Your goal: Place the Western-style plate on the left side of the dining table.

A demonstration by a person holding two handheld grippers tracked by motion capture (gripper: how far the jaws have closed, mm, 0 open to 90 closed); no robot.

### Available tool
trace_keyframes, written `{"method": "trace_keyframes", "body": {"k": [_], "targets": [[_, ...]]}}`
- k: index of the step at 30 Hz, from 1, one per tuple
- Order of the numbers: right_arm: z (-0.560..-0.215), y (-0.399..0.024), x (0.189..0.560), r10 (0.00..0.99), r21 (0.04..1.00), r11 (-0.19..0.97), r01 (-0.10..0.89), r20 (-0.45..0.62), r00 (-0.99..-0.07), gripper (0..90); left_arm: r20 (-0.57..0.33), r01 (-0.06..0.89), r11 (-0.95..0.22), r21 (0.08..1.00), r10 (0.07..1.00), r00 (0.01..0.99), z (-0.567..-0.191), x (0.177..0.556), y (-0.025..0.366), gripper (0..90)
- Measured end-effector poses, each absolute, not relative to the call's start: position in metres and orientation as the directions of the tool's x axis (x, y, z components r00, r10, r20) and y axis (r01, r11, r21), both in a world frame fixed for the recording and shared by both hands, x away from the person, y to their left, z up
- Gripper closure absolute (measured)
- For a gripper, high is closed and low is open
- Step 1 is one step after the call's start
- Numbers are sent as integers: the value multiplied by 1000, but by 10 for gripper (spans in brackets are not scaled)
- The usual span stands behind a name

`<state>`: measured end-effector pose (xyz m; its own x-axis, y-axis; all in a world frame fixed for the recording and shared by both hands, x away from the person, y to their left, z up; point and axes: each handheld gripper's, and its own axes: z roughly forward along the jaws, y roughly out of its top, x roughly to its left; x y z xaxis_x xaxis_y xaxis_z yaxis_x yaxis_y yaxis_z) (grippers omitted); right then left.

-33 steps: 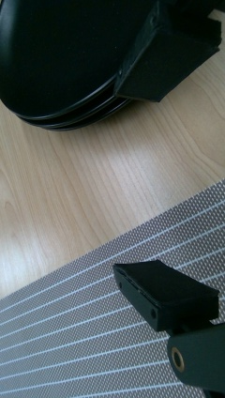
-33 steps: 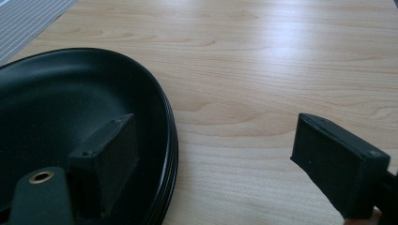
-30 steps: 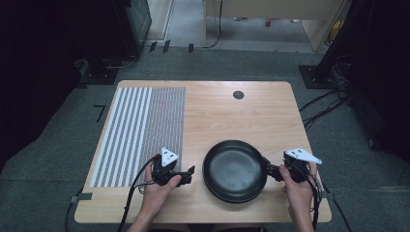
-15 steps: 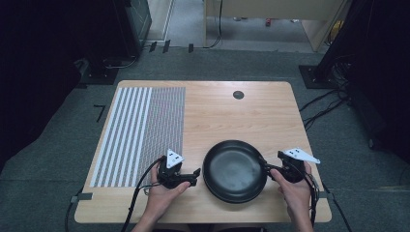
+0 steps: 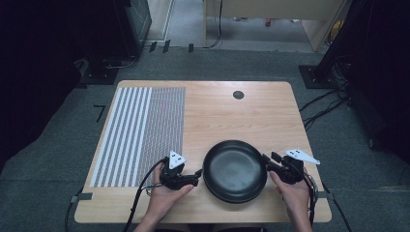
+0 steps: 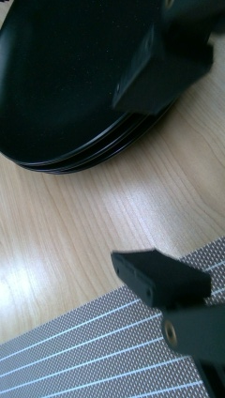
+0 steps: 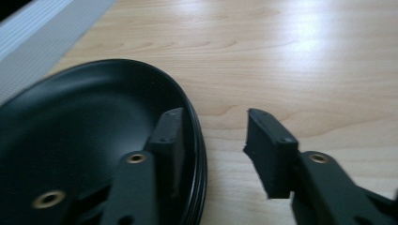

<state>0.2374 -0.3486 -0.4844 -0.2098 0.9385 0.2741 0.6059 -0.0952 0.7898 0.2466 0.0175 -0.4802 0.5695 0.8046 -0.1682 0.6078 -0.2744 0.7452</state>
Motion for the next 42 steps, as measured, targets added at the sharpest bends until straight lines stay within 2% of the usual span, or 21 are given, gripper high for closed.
{"method": "trace_keyframes", "body": {"k": [7, 11, 18, 22, 24, 35, 42], "targets": [[-487, -352, 237, 900, 737, -184, 651, 393, -190, 707, -224, 621, -249, 743, 783, 581, -481, 246, 18, 369], [-488, -353, 237, 898, 723, -201, 660, 406, -171, 754, -251, 630, -232, 741, 774, 581, -482, 246, 18, 412], [-494, -355, 238, 868, 699, -210, 683, 455, -198, 782, -319, 662, -195, 723, 757, 571, -486, 248, 19, 449], [-495, -355, 238, 866, 691, -228, 686, 466, -181, 803, -338, 673, -186, 716, 751, 567, -489, 247, 18, 475], [-495, -357, 237, 846, 679, -264, 686, 504, -174, 850, -345, 677, -180, 714, 750, 564, -489, 247, 17, 490], [-498, -358, 237, 835, 677, -279, 681, 521, -176, 858, -383, 698, -162, 698, 739, 555, -489, 249, 19, 538], [-498, -357, 236, 837, 676, -291, 677, 523, -162, 859, -393, 704, -162, 692, 732, 556, -489, 250, 20, 538]]}}
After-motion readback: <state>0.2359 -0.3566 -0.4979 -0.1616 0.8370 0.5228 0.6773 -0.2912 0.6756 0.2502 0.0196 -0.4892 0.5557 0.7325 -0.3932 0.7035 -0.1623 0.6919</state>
